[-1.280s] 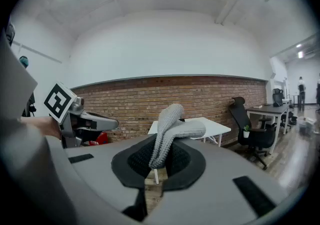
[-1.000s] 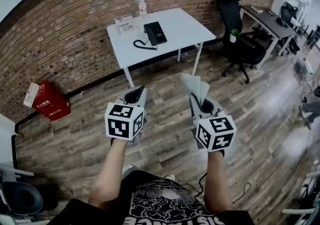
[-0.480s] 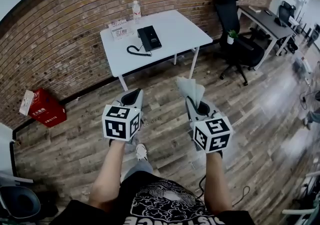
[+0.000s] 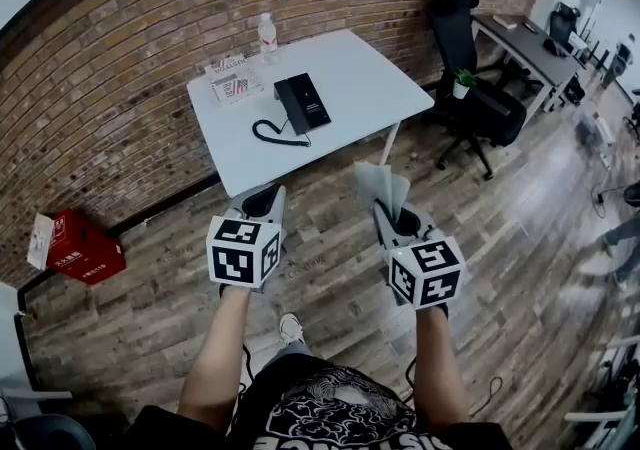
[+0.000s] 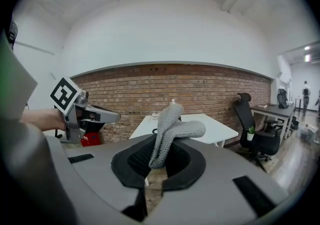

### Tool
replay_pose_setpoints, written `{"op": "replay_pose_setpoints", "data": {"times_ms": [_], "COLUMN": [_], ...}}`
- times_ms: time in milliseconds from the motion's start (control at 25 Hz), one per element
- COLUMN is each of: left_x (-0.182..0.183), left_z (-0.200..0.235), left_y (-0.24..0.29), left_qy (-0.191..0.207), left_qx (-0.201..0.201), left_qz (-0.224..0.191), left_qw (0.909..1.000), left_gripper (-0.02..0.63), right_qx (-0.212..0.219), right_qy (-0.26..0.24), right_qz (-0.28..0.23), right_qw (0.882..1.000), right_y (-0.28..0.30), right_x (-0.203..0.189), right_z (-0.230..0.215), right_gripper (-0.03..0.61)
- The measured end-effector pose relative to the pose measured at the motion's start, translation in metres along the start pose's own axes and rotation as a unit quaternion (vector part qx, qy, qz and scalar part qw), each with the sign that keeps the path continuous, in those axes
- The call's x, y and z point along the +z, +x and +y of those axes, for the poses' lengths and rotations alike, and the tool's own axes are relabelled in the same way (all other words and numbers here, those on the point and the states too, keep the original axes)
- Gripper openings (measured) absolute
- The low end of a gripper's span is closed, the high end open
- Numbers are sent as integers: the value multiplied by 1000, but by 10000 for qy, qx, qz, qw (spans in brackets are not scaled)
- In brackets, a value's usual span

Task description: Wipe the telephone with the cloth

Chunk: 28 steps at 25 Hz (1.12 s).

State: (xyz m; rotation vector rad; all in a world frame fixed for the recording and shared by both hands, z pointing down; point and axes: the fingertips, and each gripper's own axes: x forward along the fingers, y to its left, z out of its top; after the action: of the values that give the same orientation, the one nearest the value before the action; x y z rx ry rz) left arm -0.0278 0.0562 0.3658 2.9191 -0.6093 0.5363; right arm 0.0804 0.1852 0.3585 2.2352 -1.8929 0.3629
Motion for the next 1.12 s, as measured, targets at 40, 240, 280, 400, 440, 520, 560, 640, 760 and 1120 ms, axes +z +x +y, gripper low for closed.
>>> {"op": "replay_pose_setpoints", "data": {"times_ms": [40, 240, 280, 400, 440, 520, 560, 640, 760, 1120], "left_x": [2, 7, 8, 7, 7, 7, 8, 9, 9, 7], "left_z": [12, 66, 75, 98, 105, 118, 124, 137, 155, 185], "left_y": [5, 31, 35, 47, 50, 56, 58, 62, 65, 85], "left_qy": [-13, -72, -79, -96, -96, -91, -92, -111, -164, -210], "left_qx": [-6, -78, -95, -168, -194, -236, -254, -274, -263, -156], "left_qz": [20, 86, 100, 142, 150, 161, 162, 152, 127, 155], "left_qw": [10000, 9999, 9999, 9997, 9997, 9996, 9995, 9994, 9994, 9995], "left_gripper": [6, 6, 6, 6, 6, 6, 6, 6, 6, 6], "right_qx": [-18, -76, -81, -106, -122, -154, -168, -182, -159, -4], "right_qy": [-12, -38, -51, -106, -127, -161, -177, -229, -324, -551], "right_qz": [29, 166, 196, 269, 282, 296, 307, 349, 388, 355], "right_qw": [10000, 9998, 9998, 9995, 9994, 9993, 9992, 9990, 9986, 9978], "right_y": [12, 68, 78, 104, 111, 125, 132, 145, 164, 209], "right_x": [4, 20, 22, 28, 30, 35, 38, 41, 47, 61], "right_z": [1, 8, 10, 16, 18, 21, 22, 26, 33, 30], "right_gripper": [11, 11, 12, 11, 11, 11, 11, 12, 12, 12]}}
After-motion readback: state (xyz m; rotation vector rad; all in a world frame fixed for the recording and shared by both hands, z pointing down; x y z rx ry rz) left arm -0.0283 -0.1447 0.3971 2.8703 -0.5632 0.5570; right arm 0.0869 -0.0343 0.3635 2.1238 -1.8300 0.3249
